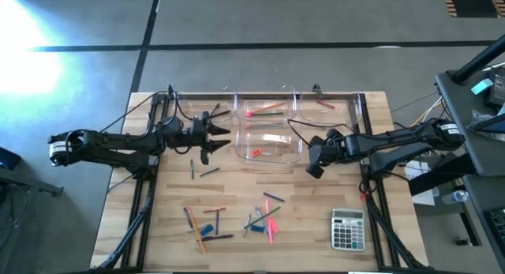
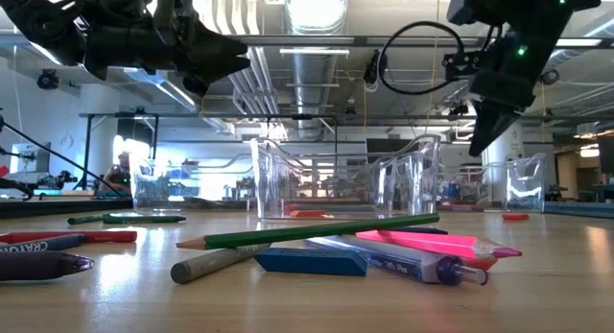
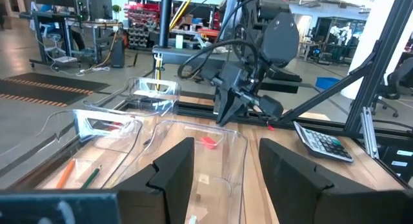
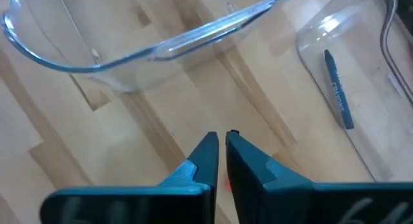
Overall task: Sort crayons/erasers/pens/pencils in bins
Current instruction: Put the orange eraser into the bottom transparent bin
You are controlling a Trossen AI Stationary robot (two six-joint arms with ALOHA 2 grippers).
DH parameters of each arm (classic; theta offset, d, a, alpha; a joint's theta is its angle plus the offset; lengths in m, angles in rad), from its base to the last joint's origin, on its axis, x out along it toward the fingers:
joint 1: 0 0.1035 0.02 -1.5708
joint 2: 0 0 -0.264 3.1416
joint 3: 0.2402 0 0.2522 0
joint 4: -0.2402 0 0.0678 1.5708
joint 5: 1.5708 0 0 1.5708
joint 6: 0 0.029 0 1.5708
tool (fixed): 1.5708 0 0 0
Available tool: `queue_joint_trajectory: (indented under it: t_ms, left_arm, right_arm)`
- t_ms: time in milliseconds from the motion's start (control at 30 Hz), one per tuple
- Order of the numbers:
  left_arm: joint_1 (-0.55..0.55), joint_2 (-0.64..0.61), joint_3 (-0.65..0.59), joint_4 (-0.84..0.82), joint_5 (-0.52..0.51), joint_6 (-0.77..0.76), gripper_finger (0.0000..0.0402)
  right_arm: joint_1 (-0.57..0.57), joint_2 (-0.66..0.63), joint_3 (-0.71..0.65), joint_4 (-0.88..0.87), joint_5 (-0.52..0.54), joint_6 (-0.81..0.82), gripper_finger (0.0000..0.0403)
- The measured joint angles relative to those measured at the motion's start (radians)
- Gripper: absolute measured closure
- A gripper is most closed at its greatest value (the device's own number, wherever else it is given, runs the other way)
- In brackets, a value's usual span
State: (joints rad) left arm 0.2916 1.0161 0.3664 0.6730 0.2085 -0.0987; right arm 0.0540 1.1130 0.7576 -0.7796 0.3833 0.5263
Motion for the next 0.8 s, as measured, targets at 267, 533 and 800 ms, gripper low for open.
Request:
queue_joint_trajectory:
  t_ms: [267, 533, 800]
  left_arm:
    - [0.0, 0.0, 0.0, -0.002, 0.0, 0.0, 0.024]
    - [0.0, 0.0, 0.0, -0.003, 0.0, 0.0, 0.024]
    - [0.001, 0.0, 0.0, -0.01, 0.0, -0.001, 0.024]
  right_arm:
    - [0.0, 0.0, 0.001, -0.059, -0.072, -0.001, 0.0276]
    - [0.0, 0.0, -0.027, -0.06, -0.065, 0.092, 0.0187]
    - [0.0, -0.053, -0.166, -0.003, -0.052, 0.119, 0.0174]
